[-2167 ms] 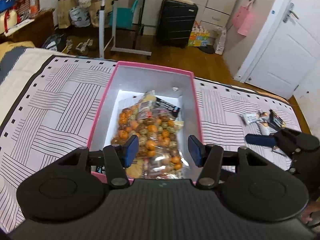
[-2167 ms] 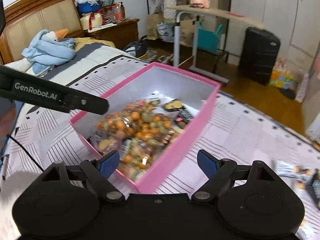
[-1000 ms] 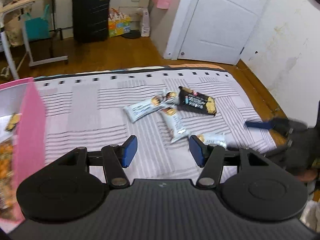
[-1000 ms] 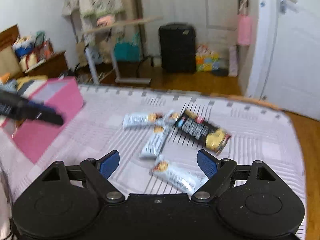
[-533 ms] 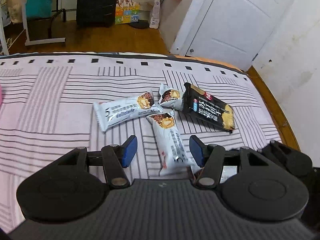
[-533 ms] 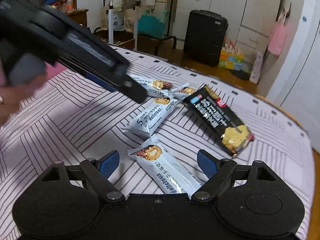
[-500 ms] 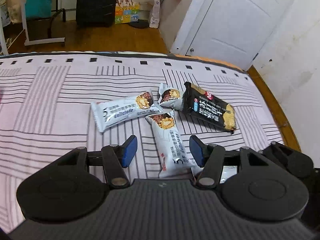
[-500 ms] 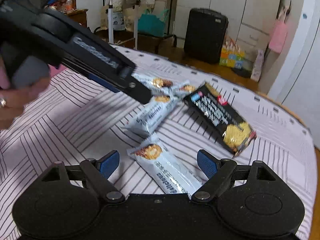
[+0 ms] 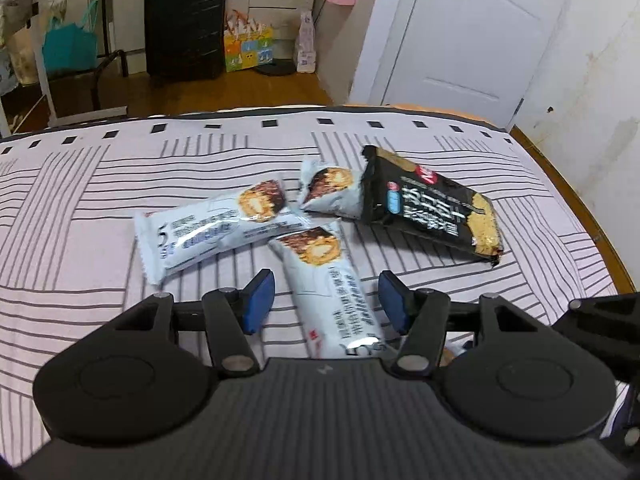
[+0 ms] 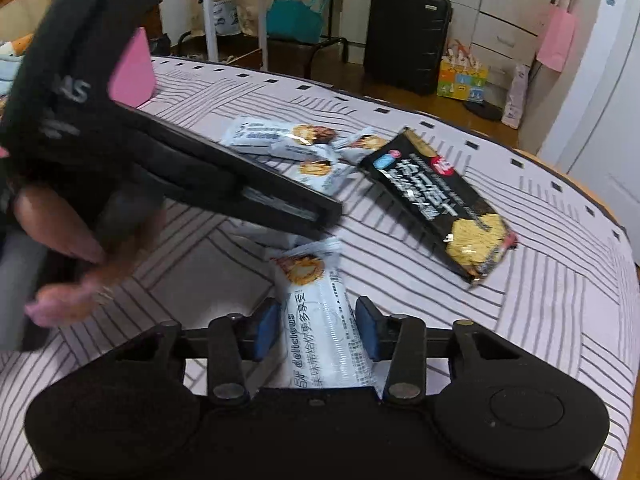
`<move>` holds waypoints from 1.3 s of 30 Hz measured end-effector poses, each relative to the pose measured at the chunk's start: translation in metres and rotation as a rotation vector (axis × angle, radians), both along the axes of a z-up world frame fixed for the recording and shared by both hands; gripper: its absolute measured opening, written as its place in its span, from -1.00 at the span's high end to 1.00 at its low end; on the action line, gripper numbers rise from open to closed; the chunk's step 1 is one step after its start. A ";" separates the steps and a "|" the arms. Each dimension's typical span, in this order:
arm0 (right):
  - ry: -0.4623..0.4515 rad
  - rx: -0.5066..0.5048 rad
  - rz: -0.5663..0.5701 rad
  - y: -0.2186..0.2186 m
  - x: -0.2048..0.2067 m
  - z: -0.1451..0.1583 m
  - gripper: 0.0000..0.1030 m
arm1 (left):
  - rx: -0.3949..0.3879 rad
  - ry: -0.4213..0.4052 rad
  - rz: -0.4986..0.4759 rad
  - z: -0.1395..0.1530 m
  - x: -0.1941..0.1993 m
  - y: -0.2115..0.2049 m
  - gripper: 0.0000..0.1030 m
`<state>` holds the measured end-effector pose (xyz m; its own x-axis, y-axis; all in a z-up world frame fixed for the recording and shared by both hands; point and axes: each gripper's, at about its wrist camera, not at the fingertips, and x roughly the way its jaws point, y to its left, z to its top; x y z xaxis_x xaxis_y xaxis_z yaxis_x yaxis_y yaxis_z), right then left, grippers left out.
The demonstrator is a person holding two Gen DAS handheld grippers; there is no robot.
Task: Organize snacks
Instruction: 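Close the left tool on a white cream-roll packet, then carry the cream-roll packet with the left tool over the pink box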
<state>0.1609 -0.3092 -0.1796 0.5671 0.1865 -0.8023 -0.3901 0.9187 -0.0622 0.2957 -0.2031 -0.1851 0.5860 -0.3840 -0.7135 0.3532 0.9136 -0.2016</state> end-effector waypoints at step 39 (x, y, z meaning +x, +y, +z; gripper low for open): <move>0.148 0.112 -0.252 0.016 -0.019 0.022 0.44 | -0.095 0.180 0.041 0.065 -0.044 0.058 0.51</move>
<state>0.1415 -0.2931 -0.1571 0.4851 0.1470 -0.8620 -0.1464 0.9855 0.0857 0.2516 -0.1446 -0.1202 0.4687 -0.4334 -0.7697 0.2669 0.9001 -0.3443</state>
